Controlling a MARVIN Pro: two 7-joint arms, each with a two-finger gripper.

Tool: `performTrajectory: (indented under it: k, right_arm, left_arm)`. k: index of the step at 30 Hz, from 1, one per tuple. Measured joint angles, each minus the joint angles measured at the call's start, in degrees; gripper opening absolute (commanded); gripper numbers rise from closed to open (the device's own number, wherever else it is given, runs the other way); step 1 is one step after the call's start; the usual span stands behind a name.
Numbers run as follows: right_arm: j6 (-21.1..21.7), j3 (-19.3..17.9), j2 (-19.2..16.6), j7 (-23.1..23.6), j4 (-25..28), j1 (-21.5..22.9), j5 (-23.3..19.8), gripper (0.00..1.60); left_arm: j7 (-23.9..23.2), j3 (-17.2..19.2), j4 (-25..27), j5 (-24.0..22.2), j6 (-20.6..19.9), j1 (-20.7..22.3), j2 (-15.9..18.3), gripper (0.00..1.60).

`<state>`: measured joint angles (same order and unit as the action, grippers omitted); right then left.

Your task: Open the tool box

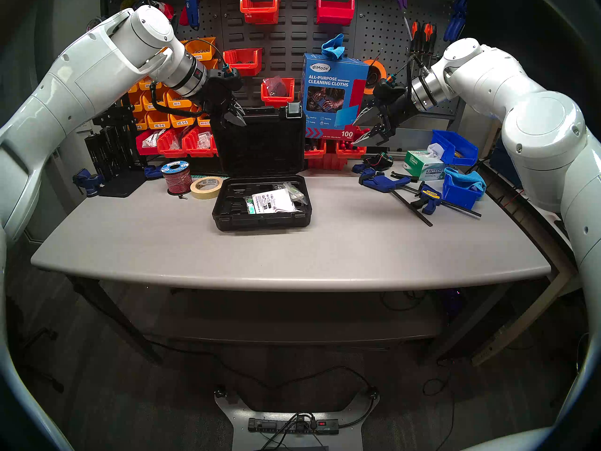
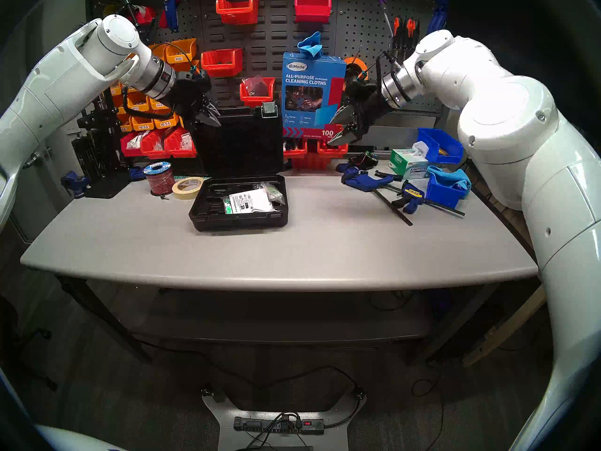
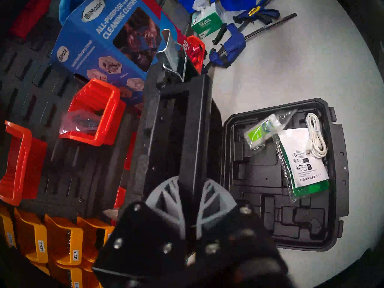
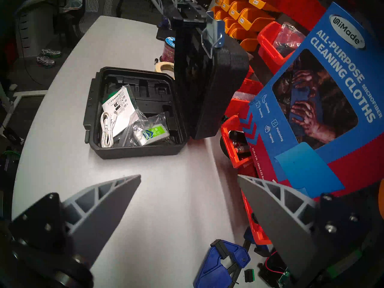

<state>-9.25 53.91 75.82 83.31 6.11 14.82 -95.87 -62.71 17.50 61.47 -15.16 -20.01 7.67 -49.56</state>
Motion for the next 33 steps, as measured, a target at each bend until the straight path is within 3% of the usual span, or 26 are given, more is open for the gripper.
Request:
performTrajectory:
  k: [12, 32, 33]
  right_arm:
    - [0.0, 0.0, 0.0, 0.0, 0.0, 0.0, 0.0, 1.6]
    - [0.0, 0.0, 0.0, 0.0, 0.0, 0.0, 0.0, 1.6]
    - [0.0, 0.0, 0.0, 0.0, 0.0, 0.0, 0.0, 1.6]
  left_arm:
    - [2.1, -0.6, -10.7, 1.0, 0.2, 0.0, -5.8, 0.0]
    - [3.0, -1.1, -28.7, 1.1, 6.7, 0.9, -14.7, 0.0]
    - [3.0, -1.2, -29.5, 1.1, 7.0, 1.0, -15.2, 0.32]
